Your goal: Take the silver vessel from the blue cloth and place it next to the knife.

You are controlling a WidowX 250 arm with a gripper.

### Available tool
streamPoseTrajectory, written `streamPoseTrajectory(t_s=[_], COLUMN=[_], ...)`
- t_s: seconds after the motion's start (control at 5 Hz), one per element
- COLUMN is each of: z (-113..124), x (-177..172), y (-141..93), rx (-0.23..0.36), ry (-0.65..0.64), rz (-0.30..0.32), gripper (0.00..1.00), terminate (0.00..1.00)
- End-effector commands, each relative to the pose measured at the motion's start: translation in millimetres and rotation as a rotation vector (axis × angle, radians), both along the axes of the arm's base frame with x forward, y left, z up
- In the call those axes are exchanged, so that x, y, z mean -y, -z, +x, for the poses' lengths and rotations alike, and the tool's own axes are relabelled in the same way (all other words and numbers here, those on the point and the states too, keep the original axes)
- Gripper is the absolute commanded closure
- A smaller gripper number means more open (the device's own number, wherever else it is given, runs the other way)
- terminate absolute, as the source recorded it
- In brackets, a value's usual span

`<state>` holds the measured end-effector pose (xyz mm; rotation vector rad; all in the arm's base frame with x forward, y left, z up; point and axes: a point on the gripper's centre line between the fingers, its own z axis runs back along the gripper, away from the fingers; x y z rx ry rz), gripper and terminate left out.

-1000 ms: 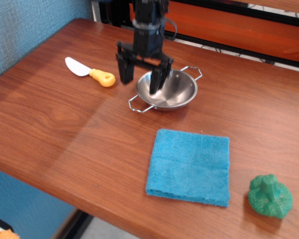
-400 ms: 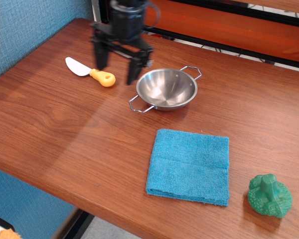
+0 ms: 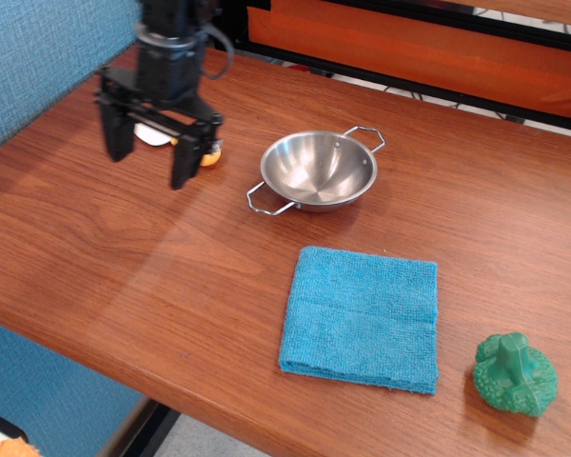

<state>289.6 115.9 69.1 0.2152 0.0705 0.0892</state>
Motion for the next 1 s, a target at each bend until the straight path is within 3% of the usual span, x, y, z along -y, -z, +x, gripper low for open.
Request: streamPoseTrajectory(t_s=[0.0,0.2,0.4,0.6,0.8], z=[-60,-77,-91,-91,-91], x=[-11,2,9,9,9], y=[-22,-21,-18,-18,-18], rx=[0.116,0.141,0.113,0.113,0.113], ry=[-0.082,-0.206,-0.294,-0.294,-0.294], rz=[-0.045,-0.053,-0.037,-0.037,-0.037], gripper=[0.0,0.0,0.0,0.0,0.0], terminate=[0.0,0.0,0.0,0.0,1.0])
